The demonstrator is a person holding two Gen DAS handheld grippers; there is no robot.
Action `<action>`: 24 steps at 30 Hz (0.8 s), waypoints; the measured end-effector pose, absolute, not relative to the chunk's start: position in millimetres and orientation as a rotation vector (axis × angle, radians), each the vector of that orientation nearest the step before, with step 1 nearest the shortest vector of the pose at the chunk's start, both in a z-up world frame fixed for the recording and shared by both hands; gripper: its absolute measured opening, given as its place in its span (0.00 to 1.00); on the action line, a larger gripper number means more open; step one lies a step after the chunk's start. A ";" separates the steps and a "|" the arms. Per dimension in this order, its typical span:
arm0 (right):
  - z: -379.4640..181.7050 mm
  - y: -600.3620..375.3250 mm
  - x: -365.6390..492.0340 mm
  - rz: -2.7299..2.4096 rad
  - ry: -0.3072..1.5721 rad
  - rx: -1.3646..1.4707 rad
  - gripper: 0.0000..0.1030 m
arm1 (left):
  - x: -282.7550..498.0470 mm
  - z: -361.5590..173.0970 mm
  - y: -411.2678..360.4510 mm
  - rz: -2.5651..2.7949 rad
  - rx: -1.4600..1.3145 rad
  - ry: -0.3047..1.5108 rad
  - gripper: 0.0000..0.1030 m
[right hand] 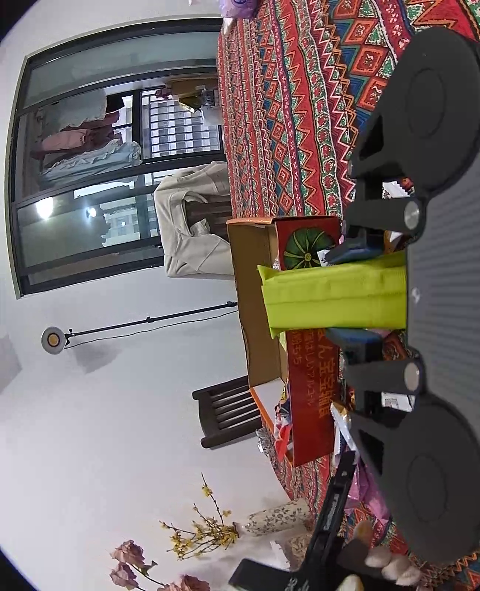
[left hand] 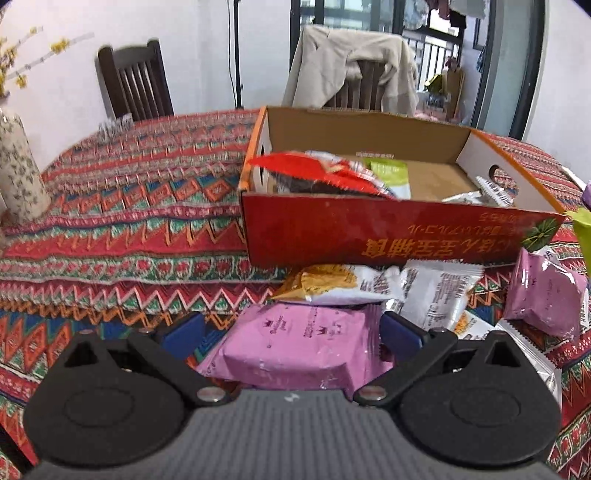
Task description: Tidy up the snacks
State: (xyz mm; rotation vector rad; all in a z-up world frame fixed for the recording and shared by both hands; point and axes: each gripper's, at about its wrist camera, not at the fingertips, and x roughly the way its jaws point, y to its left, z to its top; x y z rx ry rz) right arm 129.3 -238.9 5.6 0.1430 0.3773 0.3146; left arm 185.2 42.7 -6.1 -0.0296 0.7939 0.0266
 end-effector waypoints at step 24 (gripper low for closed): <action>5.2 -239.7 129.4 0.321 0.368 0.148 0.34 | 131.7 1.7 56.1 0.059 -0.094 0.629 0.68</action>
